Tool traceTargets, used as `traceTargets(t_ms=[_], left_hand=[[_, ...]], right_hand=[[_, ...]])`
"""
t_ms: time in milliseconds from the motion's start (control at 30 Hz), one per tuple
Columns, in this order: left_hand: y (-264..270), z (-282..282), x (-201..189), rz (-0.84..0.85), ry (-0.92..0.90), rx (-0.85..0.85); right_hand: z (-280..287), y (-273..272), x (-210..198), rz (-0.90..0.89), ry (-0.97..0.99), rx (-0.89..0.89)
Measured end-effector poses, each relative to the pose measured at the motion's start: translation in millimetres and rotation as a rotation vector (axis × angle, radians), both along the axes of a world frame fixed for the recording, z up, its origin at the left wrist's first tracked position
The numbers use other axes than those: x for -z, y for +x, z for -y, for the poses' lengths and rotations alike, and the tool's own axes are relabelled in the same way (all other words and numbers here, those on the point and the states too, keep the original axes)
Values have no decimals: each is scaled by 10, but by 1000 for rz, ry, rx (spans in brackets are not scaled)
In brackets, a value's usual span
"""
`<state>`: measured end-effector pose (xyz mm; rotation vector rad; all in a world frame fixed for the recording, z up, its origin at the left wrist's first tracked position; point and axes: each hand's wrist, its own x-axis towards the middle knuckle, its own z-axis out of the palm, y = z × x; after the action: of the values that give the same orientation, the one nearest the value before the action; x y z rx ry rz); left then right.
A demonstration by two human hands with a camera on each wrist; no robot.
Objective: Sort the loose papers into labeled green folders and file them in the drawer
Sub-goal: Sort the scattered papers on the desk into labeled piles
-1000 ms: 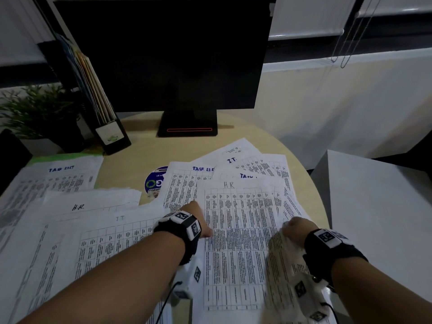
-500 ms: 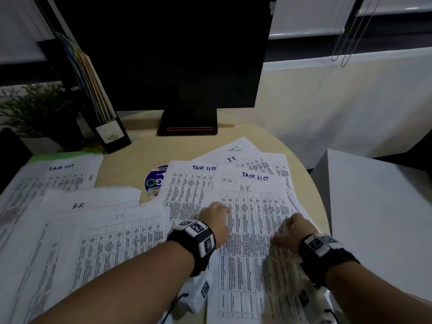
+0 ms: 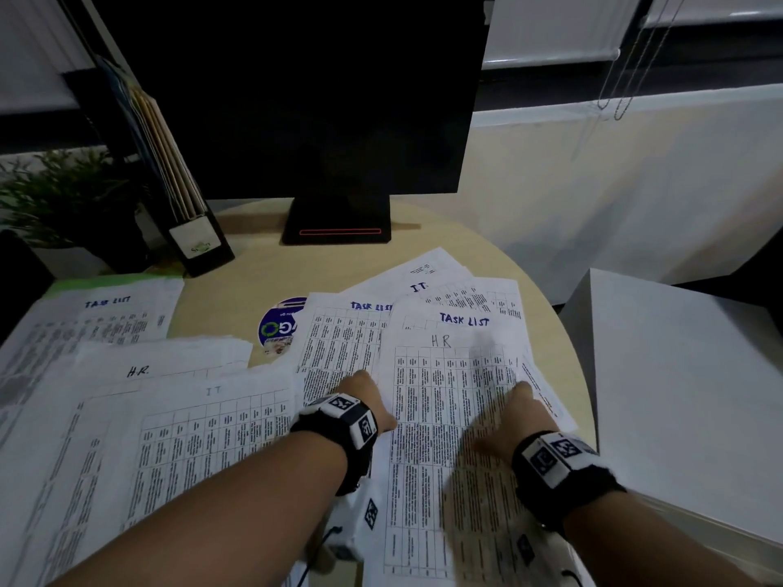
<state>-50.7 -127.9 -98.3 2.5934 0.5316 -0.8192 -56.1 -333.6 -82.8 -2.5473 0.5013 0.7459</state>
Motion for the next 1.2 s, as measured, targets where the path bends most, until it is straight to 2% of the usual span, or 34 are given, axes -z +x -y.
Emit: traceTargets(t_ms=[200,300,400,500,533,600,667,767,833,933,1067,1200], left_hand=[[4,-59,-119,40,84,39],[17,-89,-159,84,61,51],[8,-135,-94,141,-108,24],[-30,-106,-50,162,-488,-150],[-45,-78,-47,154,-563,-168],[-69,-33,-68,145,-561,-132],[-64,-34,-62,171,-535,-170],[-35,-138,-87,217,-491,-321],[-14,-255,-127,264,-459,-387],[11,-442,-173,348,-489,-439],[27,-603,-337,496,-589,-488],[57,-699,-685,750,-683,-617]], right_hand=[[407,148,-31,141,-121,-122],[624,102,-39,191,-48,-103],[825,27,65,248,105,-8],[928,-49,125,262,241,43],[946,-67,144,263,283,52],[950,-93,145,242,332,74],[933,-79,144,217,280,83],[919,4,130,155,13,61],[888,45,102,145,-89,119],[816,103,81,152,-79,209],[682,177,49,158,-89,144],[563,197,40,150,-116,51]])
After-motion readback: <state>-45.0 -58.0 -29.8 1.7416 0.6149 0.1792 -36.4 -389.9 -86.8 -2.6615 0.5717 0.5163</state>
